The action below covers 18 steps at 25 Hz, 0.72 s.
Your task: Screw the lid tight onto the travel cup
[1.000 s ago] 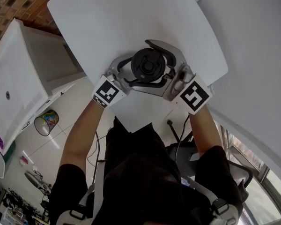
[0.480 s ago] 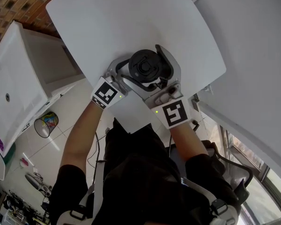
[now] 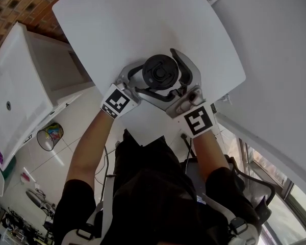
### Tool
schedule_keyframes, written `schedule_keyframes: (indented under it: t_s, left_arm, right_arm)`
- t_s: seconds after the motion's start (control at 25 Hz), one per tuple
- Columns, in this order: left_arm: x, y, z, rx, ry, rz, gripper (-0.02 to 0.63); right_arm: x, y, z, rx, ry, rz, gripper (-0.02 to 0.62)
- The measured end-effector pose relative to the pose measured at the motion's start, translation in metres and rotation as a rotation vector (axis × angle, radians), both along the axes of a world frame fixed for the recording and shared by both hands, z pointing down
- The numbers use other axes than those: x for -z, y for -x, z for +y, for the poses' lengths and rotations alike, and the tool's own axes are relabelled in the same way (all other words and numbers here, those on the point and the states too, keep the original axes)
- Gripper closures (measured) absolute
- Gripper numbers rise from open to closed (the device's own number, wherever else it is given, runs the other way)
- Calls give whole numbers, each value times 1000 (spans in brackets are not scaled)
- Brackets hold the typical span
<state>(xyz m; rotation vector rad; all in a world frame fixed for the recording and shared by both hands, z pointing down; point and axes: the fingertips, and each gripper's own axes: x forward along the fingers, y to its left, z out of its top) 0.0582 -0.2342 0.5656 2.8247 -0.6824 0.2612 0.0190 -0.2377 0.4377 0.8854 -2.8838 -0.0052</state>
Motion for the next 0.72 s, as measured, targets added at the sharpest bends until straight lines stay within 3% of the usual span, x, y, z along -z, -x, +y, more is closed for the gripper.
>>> schedule_keyframes:
  t_s: [0.12,0.32,0.52,0.72]
  left_arm:
    - [1,1,-2,0,-6,-2,261]
    - [-1,0,1,-1,0,-2,261]
    - [1,0,0,-1,-3,-1,261]
    - [0,0,0,-3,-3,-3,261]
  right_arm:
    - [3,5,-3,176,-18,52,66]
    - [-2,11,4,217,-18,79,84]
    - [8,9,-5,96,-27,3,107]
    - [13,0,-12,-122,-20,-89,109]
